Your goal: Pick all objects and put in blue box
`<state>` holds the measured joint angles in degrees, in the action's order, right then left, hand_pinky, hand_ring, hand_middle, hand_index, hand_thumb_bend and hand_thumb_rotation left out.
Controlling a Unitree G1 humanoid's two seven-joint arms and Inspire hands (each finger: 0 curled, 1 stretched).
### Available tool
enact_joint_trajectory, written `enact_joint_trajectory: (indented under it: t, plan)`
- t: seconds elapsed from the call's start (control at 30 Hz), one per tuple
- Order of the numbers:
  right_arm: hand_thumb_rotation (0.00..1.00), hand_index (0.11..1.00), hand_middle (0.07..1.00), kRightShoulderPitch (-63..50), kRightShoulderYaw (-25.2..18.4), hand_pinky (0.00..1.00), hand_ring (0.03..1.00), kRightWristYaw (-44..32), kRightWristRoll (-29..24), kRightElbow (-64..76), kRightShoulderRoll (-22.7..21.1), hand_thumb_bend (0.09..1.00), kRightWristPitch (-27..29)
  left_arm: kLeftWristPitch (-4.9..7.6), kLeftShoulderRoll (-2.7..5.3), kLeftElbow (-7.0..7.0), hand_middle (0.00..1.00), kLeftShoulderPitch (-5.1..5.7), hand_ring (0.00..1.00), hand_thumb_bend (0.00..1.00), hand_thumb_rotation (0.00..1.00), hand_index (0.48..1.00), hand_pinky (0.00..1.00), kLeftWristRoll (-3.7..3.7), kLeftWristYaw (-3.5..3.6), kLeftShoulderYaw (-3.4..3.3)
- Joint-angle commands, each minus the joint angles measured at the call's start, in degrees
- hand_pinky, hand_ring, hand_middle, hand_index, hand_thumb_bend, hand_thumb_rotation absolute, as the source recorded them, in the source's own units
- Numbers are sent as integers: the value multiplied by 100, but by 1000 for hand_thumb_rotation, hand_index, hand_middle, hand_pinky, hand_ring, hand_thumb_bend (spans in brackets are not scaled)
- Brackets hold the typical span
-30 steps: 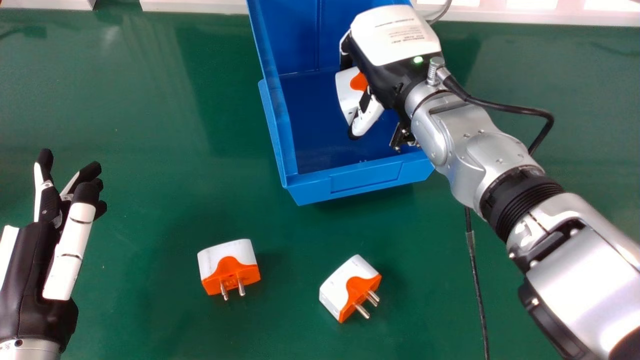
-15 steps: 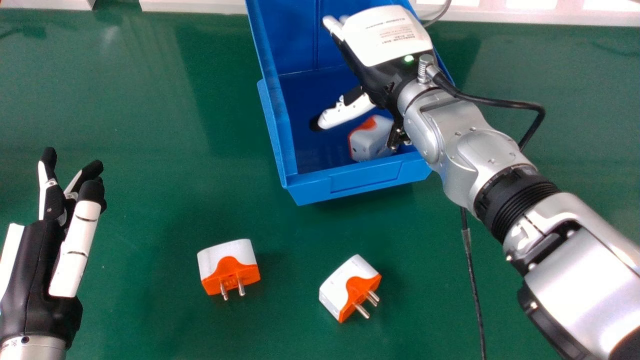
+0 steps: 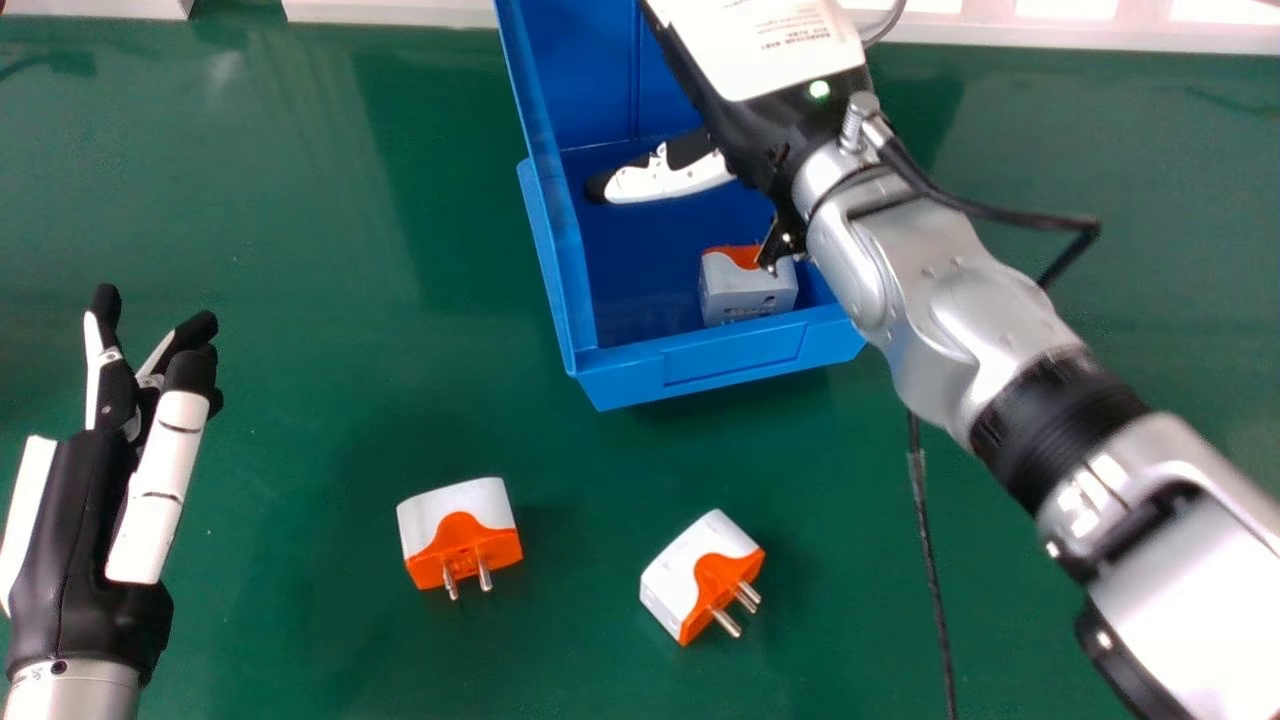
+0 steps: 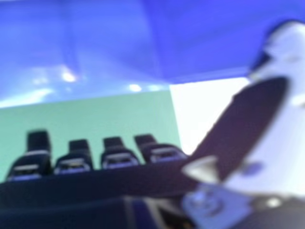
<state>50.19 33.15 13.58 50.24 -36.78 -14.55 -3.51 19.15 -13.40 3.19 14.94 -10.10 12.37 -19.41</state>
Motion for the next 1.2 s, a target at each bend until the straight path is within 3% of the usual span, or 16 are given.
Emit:
enact_joint_trajectory:
  t: [0.0,0.1,0.23,0.33,0.37,0.43,0.53,0.63,0.8,1.07,1.17]
  plan:
    - [597,984,1000,-356,-251,868,990,139,33,867,-228,517,-71,35,-37,-81,918,3,927,637,854,926,915,0,-20,-23]
    - [579,981,1000,-1099,-491,887,989,213,21,1999,-460,493,30,5,-44,-72,919,-9,929,617,853,926,913,-31,-5,-32]
    - [629,992,1000,-2165,-768,923,999,265,12,3367,-719,476,227,-40,-25,-107,923,13,930,596,854,932,915,-61,-13,-47]
    - [661,998,1000,-3105,-947,889,1000,337,-48,4198,-939,468,545,65,-27,-77,916,21,916,564,845,924,884,-37,-8,-62]
    - [683,999,1000,-3370,-998,880,1000,367,-37,4390,-979,468,628,99,-42,-46,915,22,914,555,843,922,878,-66,41,-65]
    - [724,1000,1000,-3864,-1101,864,994,432,-23,4694,-1041,473,790,117,-44,-12,914,20,914,555,838,921,885,-98,68,-79]
    - [753,1000,1000,-4577,-1253,870,998,456,-84,5098,-1157,481,1109,88,-40,-17,909,31,907,584,839,913,884,-80,34,-88]
    - [734,991,1000,-5124,-1373,889,996,451,-164,5345,-1247,478,1471,79,-46,20,907,8,908,604,831,911,891,-117,44,-96]
    - [734,983,1000,-5800,-1531,897,999,444,-256,5311,-1537,451,2216,92,-74,18,913,-10,916,601,837,917,902,-76,27,-87]
    - [688,924,975,-6161,-1649,813,952,698,-258,4652,-1774,461,3259,195,-161,182,917,-90,929,636,858,929,915,-10,40,-86]
    - [606,911,963,-6171,-1650,790,936,687,-228,4493,-1839,453,3512,204,-150,193,914,-103,923,630,852,925,905,-65,58,-85]
